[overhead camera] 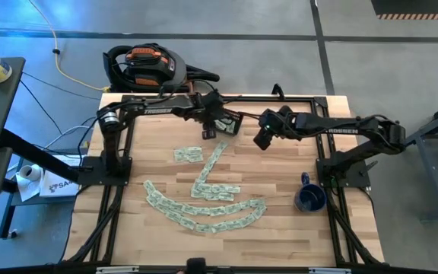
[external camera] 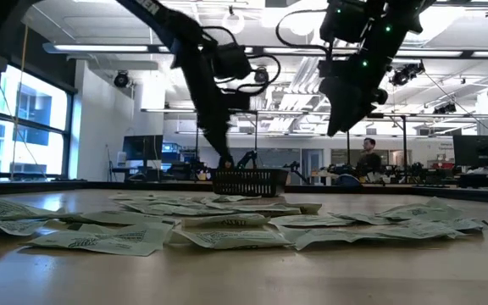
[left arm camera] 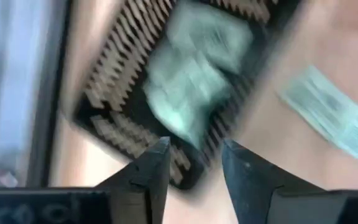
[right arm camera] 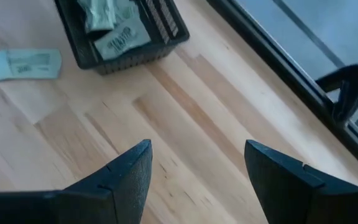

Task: Pick and place Stevia / Truvia into bins
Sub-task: Put the stevia packet into the black bin

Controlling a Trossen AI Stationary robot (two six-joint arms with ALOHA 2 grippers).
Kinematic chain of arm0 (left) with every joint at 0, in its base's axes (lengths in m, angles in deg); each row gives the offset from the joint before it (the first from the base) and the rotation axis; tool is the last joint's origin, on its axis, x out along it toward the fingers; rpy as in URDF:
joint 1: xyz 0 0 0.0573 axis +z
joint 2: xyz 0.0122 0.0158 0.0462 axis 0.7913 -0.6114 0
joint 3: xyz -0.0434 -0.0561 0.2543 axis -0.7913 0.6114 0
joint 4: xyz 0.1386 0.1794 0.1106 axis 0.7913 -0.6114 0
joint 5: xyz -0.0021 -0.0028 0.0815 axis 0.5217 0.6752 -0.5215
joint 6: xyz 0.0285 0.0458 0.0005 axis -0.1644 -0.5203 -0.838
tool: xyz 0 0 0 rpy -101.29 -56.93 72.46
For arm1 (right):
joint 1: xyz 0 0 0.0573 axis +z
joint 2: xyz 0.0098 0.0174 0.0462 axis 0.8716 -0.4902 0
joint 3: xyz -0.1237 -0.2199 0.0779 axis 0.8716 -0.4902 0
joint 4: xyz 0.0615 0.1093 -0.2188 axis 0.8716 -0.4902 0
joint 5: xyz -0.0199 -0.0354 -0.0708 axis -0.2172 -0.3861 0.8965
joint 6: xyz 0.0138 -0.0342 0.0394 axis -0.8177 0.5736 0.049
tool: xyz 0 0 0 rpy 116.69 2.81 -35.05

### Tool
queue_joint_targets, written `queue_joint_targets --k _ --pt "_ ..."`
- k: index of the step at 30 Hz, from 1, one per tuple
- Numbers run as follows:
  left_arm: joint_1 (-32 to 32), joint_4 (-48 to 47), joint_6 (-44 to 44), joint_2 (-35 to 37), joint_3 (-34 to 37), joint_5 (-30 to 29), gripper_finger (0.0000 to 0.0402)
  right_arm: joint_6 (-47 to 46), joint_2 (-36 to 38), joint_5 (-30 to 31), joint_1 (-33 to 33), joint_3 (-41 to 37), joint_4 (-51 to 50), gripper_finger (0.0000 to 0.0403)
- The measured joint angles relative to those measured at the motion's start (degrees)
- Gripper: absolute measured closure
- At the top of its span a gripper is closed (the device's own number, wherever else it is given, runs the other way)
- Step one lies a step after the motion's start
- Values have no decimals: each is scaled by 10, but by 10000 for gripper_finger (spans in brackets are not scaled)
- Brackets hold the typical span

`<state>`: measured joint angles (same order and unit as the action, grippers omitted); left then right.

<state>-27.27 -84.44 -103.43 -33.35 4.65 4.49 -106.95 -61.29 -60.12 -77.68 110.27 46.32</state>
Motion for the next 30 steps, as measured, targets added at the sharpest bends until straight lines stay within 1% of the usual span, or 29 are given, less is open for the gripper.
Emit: queue_joint_targets --k 2,4,6,9,11,14,18,22,30 --pt "0 -58 32 21 1 19 211 11 -2 -1 -2 0 19 157" --pt "1 -89 55 44 11 34 206 23 -7 -6 -8 0 40 157" --pt "1 -122 71 67 39 39 204 37 -16 -31 -16 0 64 157" --pt "1 -130 95 107 99 42 205 52 -34 -78 -26 0 88 157" --pt "1 -128 112 141 148 57 206 58 -48 -94 -29 0 101 157" --pt "1 -85 135 188 220 81 208 65 -64 -101 -29 0 111 157" --pt "1 -39 177 217 285 85 208 81 -76 -105 -29 0 125 157" --pt "1 -36 201 218 304 85 208 86 -78 -111 -29 0 137 157" --pt "1 -4 193 217 307 83 208 85 -78 -122 -29 0 153 157"
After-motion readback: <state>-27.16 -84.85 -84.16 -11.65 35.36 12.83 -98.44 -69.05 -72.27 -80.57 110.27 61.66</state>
